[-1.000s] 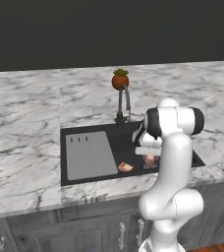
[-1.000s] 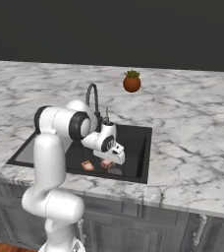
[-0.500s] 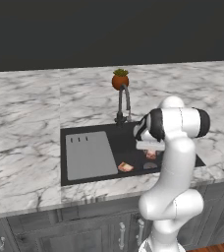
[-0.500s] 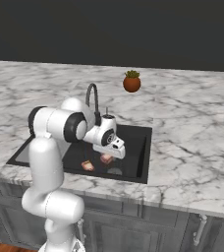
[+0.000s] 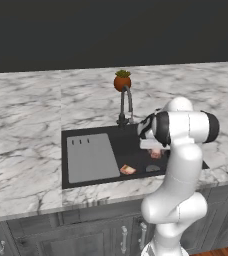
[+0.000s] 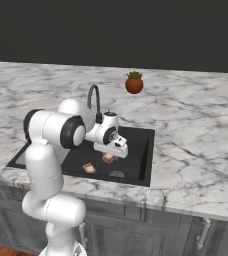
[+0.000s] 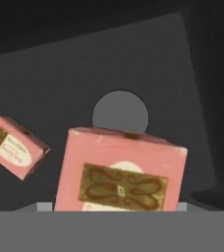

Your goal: Pick up the bar soap and bar soap from the sink, and place them back in the cabinet, and close the cabinet door.

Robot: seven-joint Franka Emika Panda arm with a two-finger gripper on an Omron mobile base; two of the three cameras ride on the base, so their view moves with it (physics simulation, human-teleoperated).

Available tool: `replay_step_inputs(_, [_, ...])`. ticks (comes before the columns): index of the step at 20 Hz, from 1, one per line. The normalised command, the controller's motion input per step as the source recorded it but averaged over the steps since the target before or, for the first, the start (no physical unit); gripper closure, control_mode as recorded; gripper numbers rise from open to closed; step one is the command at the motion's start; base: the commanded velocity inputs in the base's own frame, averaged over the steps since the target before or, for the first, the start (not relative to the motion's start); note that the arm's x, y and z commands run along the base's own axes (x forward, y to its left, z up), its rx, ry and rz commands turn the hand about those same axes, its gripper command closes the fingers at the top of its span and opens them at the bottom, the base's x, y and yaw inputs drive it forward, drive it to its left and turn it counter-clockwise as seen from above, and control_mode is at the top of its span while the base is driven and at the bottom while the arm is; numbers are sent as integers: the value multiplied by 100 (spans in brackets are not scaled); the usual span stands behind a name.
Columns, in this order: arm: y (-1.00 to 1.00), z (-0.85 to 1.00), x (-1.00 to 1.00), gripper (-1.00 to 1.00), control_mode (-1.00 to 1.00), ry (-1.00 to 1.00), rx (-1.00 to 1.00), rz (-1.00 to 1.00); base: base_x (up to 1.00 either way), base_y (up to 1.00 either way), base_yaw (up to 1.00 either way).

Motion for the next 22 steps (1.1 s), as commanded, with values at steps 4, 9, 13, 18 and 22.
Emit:
replay_step_inputs(4, [0, 27, -10, 100, -100, 0, 0, 4, 0, 0, 0])
replay_step_inputs(9, [0, 30, -15, 100, -100, 0, 0, 3, 0, 0, 0])
replay_step_inputs(13, [0, 35, -29, 100, -100, 0, -1, 5, 0, 0, 0])
replay_step_inputs(18, [5, 33, -32, 100, -100, 0, -1, 8, 0, 0, 0])
replay_step_inputs(22, [16, 39, -24, 100, -100, 0, 0, 8, 0, 0, 0])
